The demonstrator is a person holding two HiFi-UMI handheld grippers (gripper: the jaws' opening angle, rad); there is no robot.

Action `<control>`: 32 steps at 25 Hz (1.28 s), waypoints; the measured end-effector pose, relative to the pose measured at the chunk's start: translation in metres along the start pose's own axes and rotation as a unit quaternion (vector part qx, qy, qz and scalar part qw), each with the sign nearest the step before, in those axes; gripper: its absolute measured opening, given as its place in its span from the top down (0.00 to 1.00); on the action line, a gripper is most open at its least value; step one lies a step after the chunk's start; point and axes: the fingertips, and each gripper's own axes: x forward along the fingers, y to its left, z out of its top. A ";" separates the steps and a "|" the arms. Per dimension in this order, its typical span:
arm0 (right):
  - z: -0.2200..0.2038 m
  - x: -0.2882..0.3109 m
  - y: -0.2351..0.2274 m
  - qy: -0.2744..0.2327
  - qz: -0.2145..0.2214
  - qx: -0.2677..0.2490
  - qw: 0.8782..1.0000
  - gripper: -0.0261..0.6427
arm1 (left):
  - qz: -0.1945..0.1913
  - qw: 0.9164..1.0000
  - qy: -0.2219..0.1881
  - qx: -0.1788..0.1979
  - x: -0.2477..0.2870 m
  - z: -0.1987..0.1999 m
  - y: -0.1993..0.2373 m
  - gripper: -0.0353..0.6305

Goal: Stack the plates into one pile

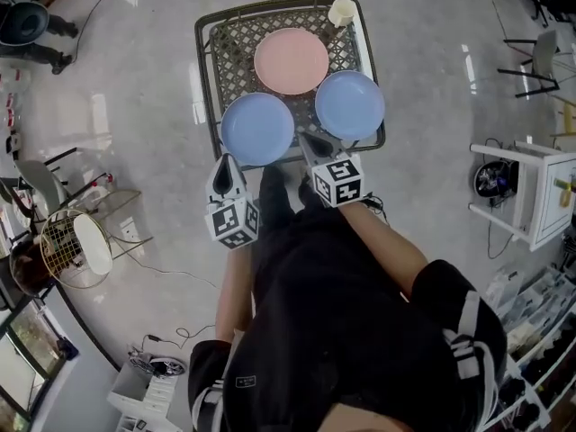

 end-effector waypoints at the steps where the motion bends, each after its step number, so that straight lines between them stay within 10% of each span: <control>1: -0.002 0.007 -0.002 0.005 -0.004 0.005 1.000 0.95 | -0.003 1.000 0.006 0.004 0.008 -0.002 0.003 0.92; 32: -0.163 0.154 -0.090 0.283 -0.113 0.090 0.948 0.84 | -0.056 0.951 0.305 0.012 0.165 -0.213 0.104 0.69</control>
